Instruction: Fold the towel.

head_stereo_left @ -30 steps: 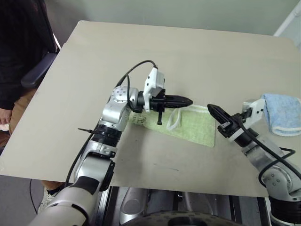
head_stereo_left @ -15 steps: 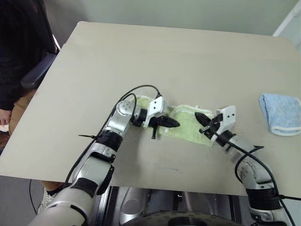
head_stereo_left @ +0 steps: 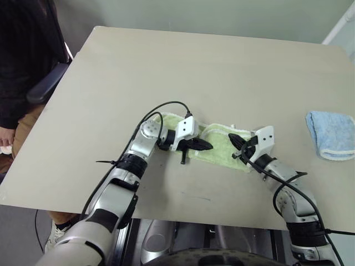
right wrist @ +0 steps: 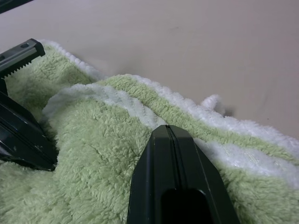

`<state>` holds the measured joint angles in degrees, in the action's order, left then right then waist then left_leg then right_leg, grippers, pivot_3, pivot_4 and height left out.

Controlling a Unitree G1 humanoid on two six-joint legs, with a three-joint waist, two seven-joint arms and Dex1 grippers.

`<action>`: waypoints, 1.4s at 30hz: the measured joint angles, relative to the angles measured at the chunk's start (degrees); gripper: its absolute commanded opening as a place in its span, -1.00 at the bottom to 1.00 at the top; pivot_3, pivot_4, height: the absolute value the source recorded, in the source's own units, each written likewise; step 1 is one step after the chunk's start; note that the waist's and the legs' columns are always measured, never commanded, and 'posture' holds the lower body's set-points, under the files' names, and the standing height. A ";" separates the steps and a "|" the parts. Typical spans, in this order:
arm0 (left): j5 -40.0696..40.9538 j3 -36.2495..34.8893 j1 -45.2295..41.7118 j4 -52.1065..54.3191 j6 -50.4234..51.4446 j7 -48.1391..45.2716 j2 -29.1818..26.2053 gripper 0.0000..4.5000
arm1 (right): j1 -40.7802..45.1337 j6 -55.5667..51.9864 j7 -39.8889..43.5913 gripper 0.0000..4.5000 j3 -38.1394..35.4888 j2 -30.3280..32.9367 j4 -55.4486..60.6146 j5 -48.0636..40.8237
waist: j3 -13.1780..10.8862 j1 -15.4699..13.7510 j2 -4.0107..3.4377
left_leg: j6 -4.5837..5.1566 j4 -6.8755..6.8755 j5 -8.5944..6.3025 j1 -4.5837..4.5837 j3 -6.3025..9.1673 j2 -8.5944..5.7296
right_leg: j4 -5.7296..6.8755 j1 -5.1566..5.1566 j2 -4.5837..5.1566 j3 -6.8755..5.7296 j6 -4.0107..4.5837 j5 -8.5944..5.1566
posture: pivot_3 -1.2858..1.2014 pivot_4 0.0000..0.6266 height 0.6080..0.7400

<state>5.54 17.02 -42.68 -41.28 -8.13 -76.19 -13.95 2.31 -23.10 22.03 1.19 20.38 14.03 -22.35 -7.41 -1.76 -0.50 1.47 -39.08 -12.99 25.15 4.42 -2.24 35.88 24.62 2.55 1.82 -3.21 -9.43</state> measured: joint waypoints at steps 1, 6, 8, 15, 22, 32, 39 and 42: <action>-0.06 0.03 0.06 0.45 -0.01 -0.09 -0.32 -0.98 | 0.00 -0.26 0.14 -1.00 -0.09 -0.01 0.21 -0.29 | 0.00 0.02 0.00 | -0.02 0.00 0.01 0.00 0.00 0.00 | 0.00 0.01 -0.01 0.00 0.02 -0.01 | 0.03 -0.52 0.89; 5.28 -2.40 0.34 10.67 10.78 -2.62 -3.31 -0.98 | 0.69 -6.35 0.40 -1.00 -6.33 -0.32 6.92 -10.28 | -0.02 0.08 -0.02 | -0.30 0.02 0.28 0.22 -0.02 -0.01 | -0.01 0.18 -0.04 0.00 0.04 -0.07 | 0.03 -0.52 0.89; 8.94 -4.37 -0.02 16.96 16.51 -3.42 -5.17 -0.98 | 1.87 -9.02 0.90 -1.00 -9.59 1.35 12.09 -16.05 | -0.01 0.07 -0.01 | -0.30 0.03 0.29 0.25 -0.04 0.00 | -0.03 0.20 -0.04 0.00 0.17 -0.20 | 0.03 -0.52 0.89; 20.35 -13.15 -2.03 23.90 33.79 -3.03 -11.10 -0.57 | 1.96 -16.52 2.24 -0.92 -13.52 8.47 20.42 -27.56 | -0.01 0.04 0.00 | -0.35 0.11 0.31 0.23 -0.01 0.04 | 0.00 0.21 -0.05 -0.02 0.21 -0.32 | 0.03 -0.52 0.89; 20.89 -15.50 0.93 23.36 40.49 -2.44 -20.54 0.53 | 0.29 -19.52 3.65 0.01 -12.84 11.53 22.70 -30.66 | -0.01 0.43 -0.01 | -0.35 0.13 0.31 0.21 -0.01 0.03 | -0.01 0.25 -0.06 0.02 0.31 -0.39 | 0.03 -0.52 0.89; 21.73 -18.69 9.64 23.39 58.23 1.08 -36.96 1.00 | -0.16 -22.34 10.30 0.98 -11.29 18.86 22.99 -33.15 | -0.02 0.47 0.01 | -0.89 0.25 0.02 0.29 0.10 0.02 | -0.02 0.35 -0.11 0.01 0.63 -0.61 | 0.03 -0.52 0.89; 31.41 -27.89 10.74 25.06 78.34 6.60 -37.10 1.00 | 1.06 -22.53 10.61 0.98 -10.42 18.13 20.59 -32.59 | -0.01 0.40 0.04 | -1.31 0.31 -0.11 0.29 0.11 0.01 | 0.02 0.45 -0.11 0.01 0.77 -0.54 | 0.03 -0.52 0.89; 34.88 -34.66 11.88 26.01 88.55 12.81 -33.44 1.00 | 1.98 -23.44 10.58 0.98 -9.73 18.06 20.07 -33.31 | -0.01 0.54 0.04 | -1.35 0.55 0.11 0.22 0.08 0.02 | 0.02 0.46 -0.10 0.00 0.81 -0.55 | 0.03 -0.52 0.89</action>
<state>40.42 -17.64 -30.79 -15.27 80.42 -63.38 -47.39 4.28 -46.54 32.61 -8.54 38.44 34.10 -55.66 -7.42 -1.22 -0.45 0.13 -38.53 -12.88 25.37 4.50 -2.23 35.90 25.08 2.45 1.82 -2.40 -9.98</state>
